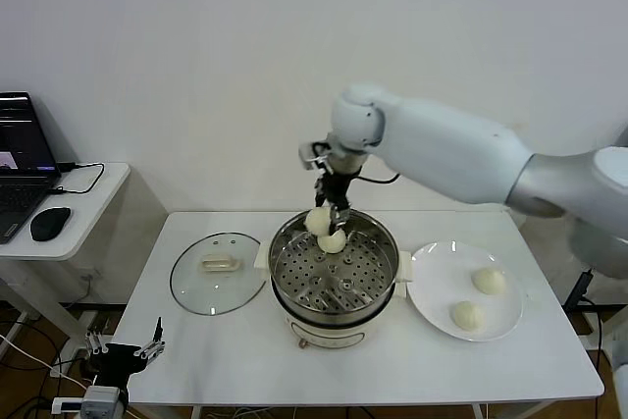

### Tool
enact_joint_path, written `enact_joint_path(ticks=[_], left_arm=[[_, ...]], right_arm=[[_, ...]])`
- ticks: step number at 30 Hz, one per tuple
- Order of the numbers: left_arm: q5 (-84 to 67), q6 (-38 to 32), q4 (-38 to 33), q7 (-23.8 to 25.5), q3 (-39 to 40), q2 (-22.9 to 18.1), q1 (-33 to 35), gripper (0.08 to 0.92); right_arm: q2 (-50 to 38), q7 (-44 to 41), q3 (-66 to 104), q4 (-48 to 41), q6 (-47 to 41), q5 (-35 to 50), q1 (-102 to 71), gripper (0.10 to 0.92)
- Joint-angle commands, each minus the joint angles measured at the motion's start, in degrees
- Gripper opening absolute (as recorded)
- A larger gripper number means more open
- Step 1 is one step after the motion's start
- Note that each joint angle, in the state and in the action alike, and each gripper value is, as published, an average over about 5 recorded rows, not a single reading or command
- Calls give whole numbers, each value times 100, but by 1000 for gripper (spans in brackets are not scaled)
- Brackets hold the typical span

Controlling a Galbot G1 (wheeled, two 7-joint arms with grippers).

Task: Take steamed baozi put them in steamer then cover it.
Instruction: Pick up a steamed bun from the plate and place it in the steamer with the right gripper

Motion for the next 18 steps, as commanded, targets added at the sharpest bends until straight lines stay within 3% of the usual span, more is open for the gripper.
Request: enact_joint_path(ticks=[1,18], left_arm=[[-12,-4,7,-7,3,6,3,823],[-28,-2,25,-12,39,-27,-3,823]], right_arm=[[339,87,-166,-10,-304,273,-154,636],[628,287,-99,-371,-563,92,-686,636]])
